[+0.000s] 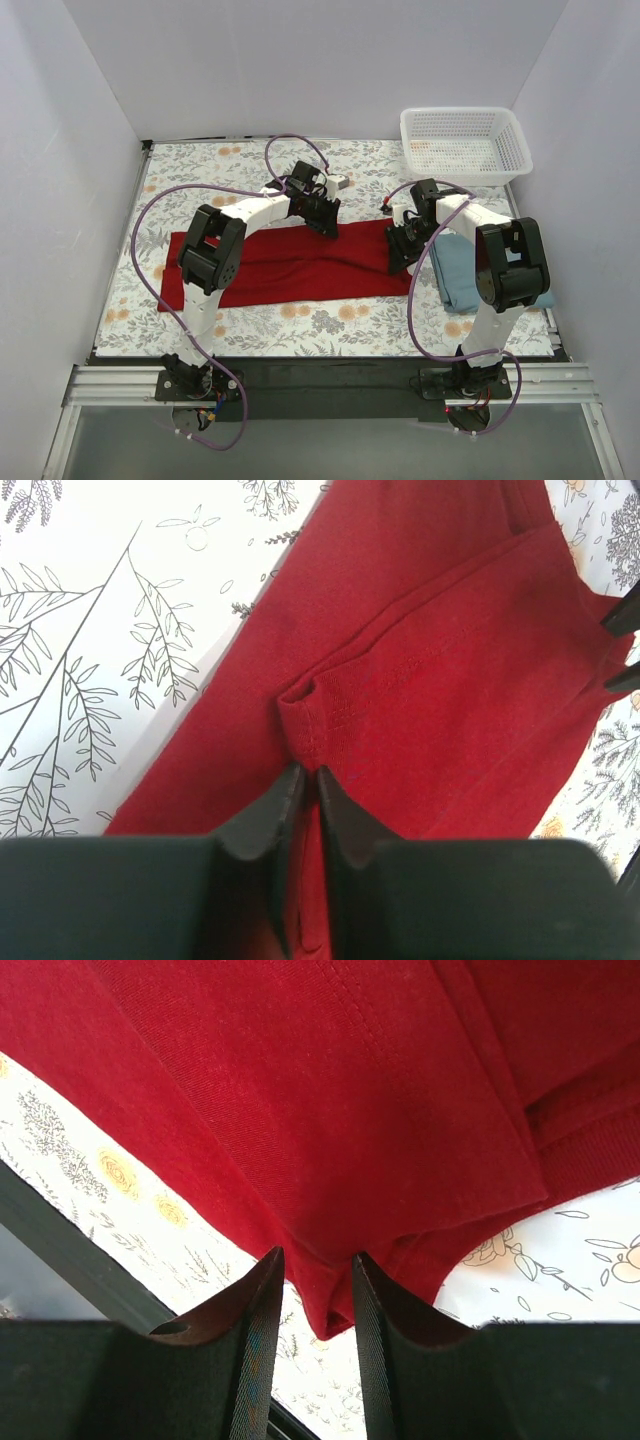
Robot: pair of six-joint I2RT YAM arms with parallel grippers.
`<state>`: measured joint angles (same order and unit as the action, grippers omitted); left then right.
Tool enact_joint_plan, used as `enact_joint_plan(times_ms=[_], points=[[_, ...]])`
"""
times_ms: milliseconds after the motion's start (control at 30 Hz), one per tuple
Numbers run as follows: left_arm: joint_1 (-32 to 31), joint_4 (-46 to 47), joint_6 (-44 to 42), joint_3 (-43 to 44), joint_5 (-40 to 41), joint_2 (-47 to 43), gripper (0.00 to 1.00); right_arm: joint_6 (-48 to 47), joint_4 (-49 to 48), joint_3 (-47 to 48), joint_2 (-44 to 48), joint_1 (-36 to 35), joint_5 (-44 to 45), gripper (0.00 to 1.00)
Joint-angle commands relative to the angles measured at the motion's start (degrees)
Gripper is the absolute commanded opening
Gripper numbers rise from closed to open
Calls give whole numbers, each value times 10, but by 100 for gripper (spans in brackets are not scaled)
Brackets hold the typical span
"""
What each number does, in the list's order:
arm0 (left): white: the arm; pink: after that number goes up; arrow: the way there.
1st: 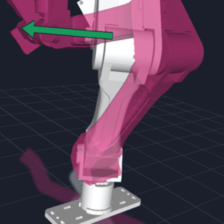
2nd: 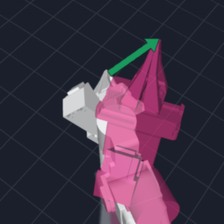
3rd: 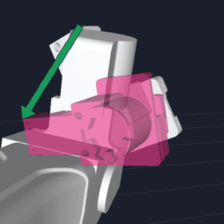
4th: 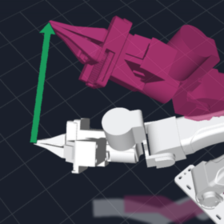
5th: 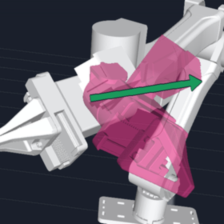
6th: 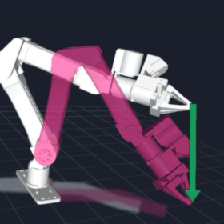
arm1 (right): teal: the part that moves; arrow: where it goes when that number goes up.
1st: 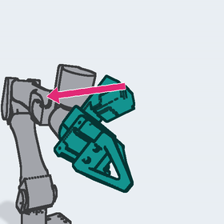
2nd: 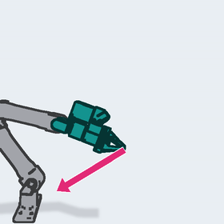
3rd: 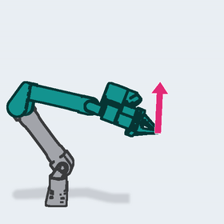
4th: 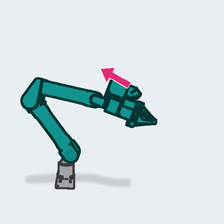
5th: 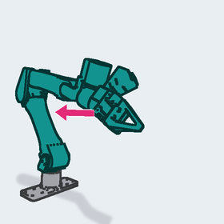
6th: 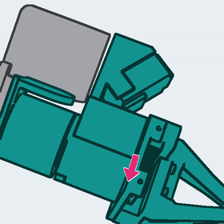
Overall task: Fold and stack the t-shirts
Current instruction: Fold the tshirt
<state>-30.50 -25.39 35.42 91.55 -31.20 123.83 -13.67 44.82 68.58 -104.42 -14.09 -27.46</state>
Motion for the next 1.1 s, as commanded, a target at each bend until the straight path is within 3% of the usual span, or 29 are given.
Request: enact_joint_plan(times_ms=[0,100,267,367,400,433,700,1067], points=[[-2,3,4,-1,-18,-50,7,7,-6,23,-5,3,-14,39],[-2,1,8,-1,-22,-52,0,8,-6,28,-7,5,-15,40],[-2,-4,8,-4,-19,-61,0,-2,-3,29,4,7,-29,36],[-2,-9,8,-1,-15,-67,0,-7,-3,28,3,7,-37,19],[-2,-15,11,2,-13,-71,0,-8,-3,28,1,7,-36,7],[-2,-19,12,3,-12,-75,0,-9,-1,29,1,7,-36,1],[-2,-72,23,-29,-4,-101,0,-38,4,29,6,5,-13,1],[-2,-77,52,-117,5,-143,0,-109,22,13,19,-9,18,1]])
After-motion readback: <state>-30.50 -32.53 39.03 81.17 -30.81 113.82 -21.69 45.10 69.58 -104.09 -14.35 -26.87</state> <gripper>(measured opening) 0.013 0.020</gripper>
